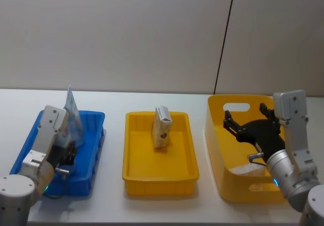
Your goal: Bimanual collaborative sorting of washing and personal care products
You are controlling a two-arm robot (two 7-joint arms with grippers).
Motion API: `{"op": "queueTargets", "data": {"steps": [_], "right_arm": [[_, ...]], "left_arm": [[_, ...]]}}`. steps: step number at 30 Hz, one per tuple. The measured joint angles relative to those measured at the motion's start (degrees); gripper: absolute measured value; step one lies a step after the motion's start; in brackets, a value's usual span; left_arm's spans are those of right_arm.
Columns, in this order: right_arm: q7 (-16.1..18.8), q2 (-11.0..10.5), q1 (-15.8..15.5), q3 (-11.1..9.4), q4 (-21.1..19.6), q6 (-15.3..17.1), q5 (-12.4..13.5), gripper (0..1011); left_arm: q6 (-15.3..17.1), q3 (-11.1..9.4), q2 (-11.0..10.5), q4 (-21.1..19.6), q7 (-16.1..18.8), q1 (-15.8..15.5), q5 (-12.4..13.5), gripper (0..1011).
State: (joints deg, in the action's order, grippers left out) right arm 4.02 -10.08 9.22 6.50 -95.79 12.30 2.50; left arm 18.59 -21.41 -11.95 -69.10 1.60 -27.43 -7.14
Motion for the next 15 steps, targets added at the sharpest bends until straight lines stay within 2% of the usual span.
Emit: {"op": "queueTargets", "data": {"steps": [5, 15], "right_arm": [[0.0, 0.0, 0.0, 0.0, 0.0, 0.0, 0.0, 1002], [0.0, 0.0, 0.0, 0.0, 0.0, 0.0, 0.0, 1002]], "left_arm": [[0.3, 0.1, 0.4, 0.6, 0.2, -0.3, 0.3, 409], [0.3, 0.4, 0.7, 1.0, 0.3, -0.4, 0.8, 356]]}}
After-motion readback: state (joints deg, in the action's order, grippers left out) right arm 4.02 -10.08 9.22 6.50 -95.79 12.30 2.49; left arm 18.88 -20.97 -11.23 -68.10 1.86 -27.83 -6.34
